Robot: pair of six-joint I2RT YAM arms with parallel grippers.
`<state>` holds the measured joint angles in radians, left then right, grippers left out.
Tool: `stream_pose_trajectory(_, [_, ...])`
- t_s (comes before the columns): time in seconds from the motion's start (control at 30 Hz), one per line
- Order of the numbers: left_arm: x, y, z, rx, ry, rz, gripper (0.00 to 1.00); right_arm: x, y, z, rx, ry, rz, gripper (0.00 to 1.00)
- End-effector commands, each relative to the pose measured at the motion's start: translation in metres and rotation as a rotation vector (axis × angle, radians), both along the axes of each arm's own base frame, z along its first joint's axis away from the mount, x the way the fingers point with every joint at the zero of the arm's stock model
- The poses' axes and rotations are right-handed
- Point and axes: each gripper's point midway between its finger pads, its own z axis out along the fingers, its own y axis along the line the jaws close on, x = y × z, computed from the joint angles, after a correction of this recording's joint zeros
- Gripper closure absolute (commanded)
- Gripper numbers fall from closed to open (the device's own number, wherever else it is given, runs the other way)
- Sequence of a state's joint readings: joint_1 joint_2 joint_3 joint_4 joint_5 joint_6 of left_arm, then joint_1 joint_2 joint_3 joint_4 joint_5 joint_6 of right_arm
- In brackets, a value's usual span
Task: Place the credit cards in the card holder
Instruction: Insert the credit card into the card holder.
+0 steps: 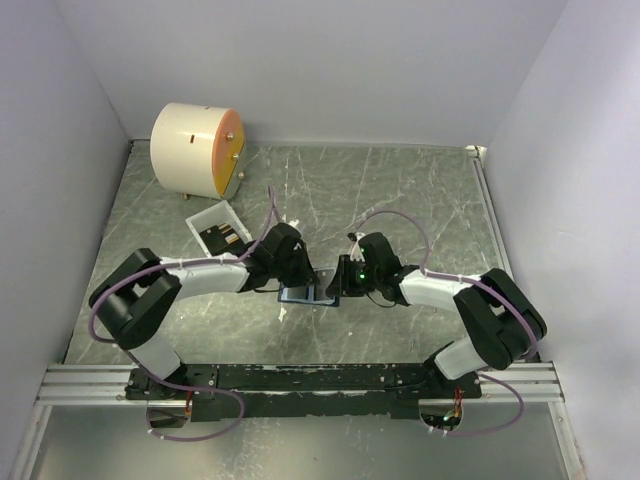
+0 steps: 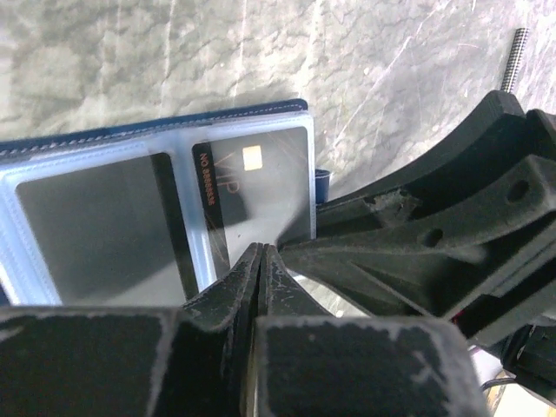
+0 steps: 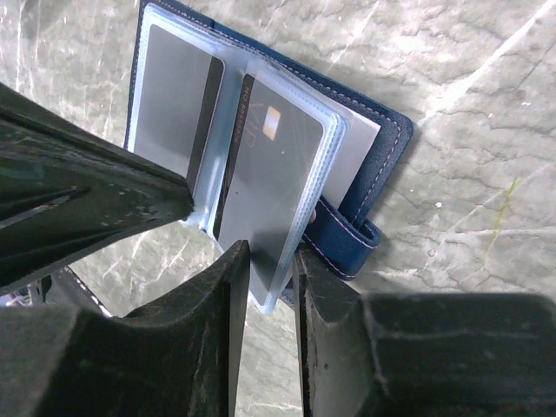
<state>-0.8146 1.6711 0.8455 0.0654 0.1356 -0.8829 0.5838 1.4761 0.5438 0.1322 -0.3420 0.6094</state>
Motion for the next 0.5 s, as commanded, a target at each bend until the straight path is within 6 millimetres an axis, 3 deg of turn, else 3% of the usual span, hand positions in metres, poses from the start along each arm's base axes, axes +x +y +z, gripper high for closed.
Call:
stream_pose_trajectory(0.0, [-0.011,0.027,-0.001,0.069,-0.007,0.040,0.84,-0.009,0.004,-0.004,0.000,0.003,0.030,0.74])
stream_pose_trajectory(0.07, [-0.014,0.039,0.001,0.091,-0.023,0.063,0.66,-0.013,0.008,-0.004,0.005,0.005,0.049,0.75])
stream_pose_trajectory(0.13, [-0.017,0.051,0.005,0.107,-0.048,0.079,0.56,-0.016,0.013,-0.003,-0.006,0.005,0.068,0.75])
stream_pose_trajectory(0.37, [-0.031,0.089,0.002,0.177,-0.071,0.132,0.41,-0.029,0.028,0.009,-0.012,-0.003,0.123,0.73])
stream_pose_trajectory(0.47, [-0.039,0.100,-0.004,0.180,-0.050,0.142,0.37,-0.027,0.016,0.017,-0.096,-0.039,0.149,0.66])
